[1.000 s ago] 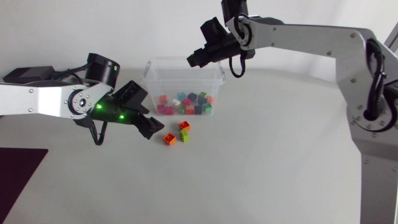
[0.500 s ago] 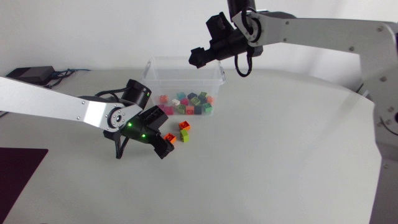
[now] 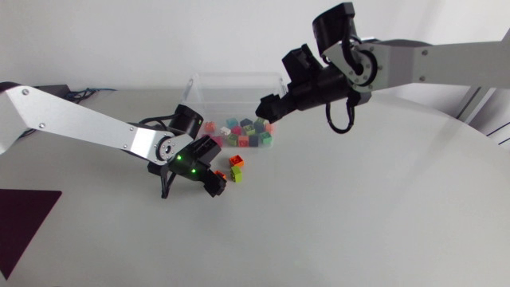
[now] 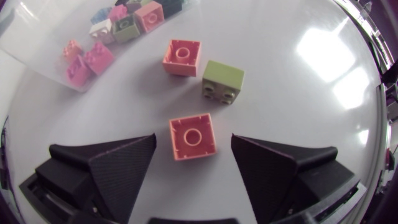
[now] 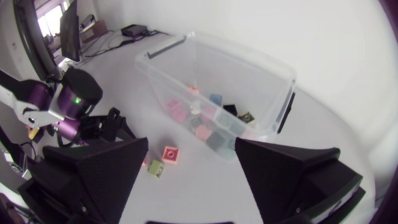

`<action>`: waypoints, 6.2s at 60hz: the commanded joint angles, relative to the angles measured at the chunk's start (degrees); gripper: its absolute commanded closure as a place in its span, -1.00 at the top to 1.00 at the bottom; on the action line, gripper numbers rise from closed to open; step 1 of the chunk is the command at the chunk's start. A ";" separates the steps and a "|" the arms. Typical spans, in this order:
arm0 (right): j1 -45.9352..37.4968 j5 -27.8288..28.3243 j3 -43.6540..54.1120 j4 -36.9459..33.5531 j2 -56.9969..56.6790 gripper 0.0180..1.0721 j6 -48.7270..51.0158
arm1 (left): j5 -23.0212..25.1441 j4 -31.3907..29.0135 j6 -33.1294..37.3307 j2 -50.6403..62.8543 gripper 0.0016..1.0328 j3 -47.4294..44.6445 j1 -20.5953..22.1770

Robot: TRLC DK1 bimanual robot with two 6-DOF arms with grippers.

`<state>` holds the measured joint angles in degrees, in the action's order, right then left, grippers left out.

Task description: Place the duplo bricks in the container

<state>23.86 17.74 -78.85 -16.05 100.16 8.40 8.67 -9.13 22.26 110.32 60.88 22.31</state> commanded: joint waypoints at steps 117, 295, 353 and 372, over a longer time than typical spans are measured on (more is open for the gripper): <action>14.99 -15.28 -33.56 -33.96 37.83 -0.47 -17.02 | 5.57 5.61 -14.97 -27.00 -0.60 2.40 -11.85; 1.10 -8.16 -22.05 -10.14 6.19 0.93 -9.20 | 5.40 -0.02 3.75 14.48 0.72 19.98 0.02; -20.52 -12.82 24.36 1.46 -36.18 0.93 -1.02 | 4.43 -13.90 5.60 -6.00 -0.59 15.58 0.28; -20.69 -17.39 36.57 4.10 -46.46 0.93 0.82 | 4.87 -8.80 -1.61 -9.78 -0.59 21.65 -1.47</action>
<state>3.62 1.37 -45.04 -12.84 55.81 7.60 13.19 -20.10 23.79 100.53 79.81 21.80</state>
